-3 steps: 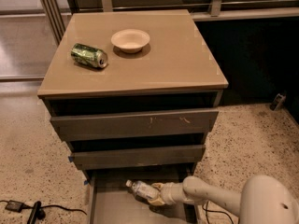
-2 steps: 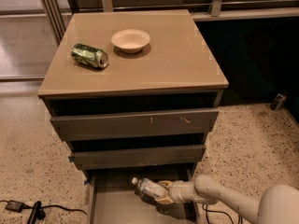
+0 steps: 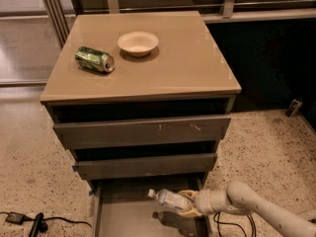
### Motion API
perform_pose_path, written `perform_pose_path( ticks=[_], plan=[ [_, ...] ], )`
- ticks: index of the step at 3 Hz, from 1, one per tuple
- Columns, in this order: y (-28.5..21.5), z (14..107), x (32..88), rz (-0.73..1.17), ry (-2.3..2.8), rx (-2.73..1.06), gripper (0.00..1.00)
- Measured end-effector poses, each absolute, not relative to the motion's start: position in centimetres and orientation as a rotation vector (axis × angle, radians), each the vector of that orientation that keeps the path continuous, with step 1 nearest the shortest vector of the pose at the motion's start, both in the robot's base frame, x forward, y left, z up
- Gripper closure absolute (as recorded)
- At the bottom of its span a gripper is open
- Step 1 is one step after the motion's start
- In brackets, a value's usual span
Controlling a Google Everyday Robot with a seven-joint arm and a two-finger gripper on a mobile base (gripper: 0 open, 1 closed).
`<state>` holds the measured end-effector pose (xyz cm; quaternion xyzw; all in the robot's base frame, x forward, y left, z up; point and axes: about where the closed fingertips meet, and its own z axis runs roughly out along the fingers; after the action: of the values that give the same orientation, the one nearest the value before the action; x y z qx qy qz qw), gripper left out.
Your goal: Pick blue plastic bottle from bottom drawer and place on counter
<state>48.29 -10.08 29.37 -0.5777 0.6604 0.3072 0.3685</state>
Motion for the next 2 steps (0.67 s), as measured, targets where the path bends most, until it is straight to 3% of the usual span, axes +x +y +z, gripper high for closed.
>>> perform_pose_path(
  ticks=[2],
  plan=[
    [-11.3, 40.5, 46.9, 0.633, 1.637, -1.652, 1.00]
  ],
)
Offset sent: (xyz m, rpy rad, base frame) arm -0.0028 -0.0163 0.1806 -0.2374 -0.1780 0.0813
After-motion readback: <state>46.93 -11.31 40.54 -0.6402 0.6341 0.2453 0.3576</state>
